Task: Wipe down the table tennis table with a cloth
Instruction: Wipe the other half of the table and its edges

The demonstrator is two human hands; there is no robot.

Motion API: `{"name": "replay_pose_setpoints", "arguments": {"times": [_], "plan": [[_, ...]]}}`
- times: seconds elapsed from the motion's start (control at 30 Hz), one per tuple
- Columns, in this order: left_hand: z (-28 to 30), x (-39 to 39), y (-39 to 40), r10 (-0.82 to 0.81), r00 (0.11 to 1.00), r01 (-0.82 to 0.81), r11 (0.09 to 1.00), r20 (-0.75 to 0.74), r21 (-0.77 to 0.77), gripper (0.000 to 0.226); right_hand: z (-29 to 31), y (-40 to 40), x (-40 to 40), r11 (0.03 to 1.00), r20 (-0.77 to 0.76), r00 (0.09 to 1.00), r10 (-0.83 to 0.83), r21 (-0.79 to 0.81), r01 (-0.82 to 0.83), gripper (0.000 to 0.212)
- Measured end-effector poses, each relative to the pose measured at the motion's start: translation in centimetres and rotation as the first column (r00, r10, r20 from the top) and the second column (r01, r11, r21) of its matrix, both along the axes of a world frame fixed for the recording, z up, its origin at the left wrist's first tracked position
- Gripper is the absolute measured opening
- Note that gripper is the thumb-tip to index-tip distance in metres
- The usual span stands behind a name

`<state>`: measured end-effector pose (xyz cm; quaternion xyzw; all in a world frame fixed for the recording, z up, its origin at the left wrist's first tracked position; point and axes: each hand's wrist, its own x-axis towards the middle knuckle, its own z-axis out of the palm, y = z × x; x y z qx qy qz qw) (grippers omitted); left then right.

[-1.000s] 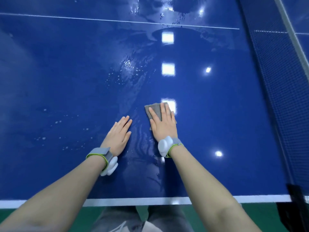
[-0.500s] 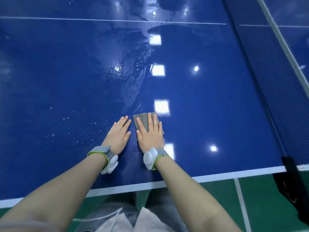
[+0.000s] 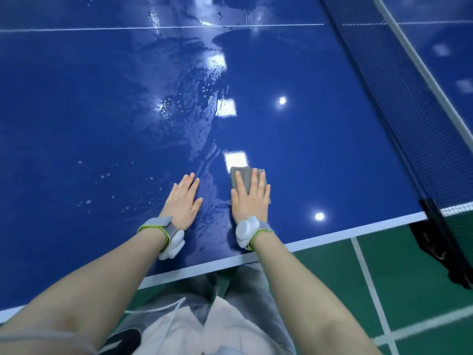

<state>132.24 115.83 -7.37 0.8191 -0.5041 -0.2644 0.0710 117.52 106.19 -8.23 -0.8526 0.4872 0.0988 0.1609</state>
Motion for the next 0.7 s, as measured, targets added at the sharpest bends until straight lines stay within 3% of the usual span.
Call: {"name": "replay_pose_setpoints", "arguments": {"times": [0.07,0.23,0.4,0.5,0.7], "plan": [[0.1,0.1,0.2,-0.014,1.000,0.014,1.000,0.010,0.001,0.055,0.3,2.2,0.7,0.999,0.015,0.999,0.034,-0.022,-0.034,0.061],[0.4,0.3,0.4,-0.060,0.998,0.060,0.998,0.005,0.005,0.055,-0.5,3.1,-1.4,0.990,0.076,0.988,0.135,-0.048,-0.132,0.049],[0.4,0.2,0.6,-0.072,0.997,0.072,0.997,0.034,0.015,0.056,-0.5,1.4,-5.1,0.997,0.090,0.994,-0.063,-0.038,0.067,0.073],[0.5,0.1,0.5,-0.080,0.996,0.080,0.997,0.048,0.015,0.056,0.0,1.7,-5.3,0.988,0.049,0.989,-0.143,-0.050,0.145,0.073],[0.4,-0.2,0.9,-0.074,0.996,0.073,0.997,0.044,0.026,0.055,0.4,5.4,-1.9,0.998,0.012,0.998,-0.065,-0.018,0.066,0.065]]}}
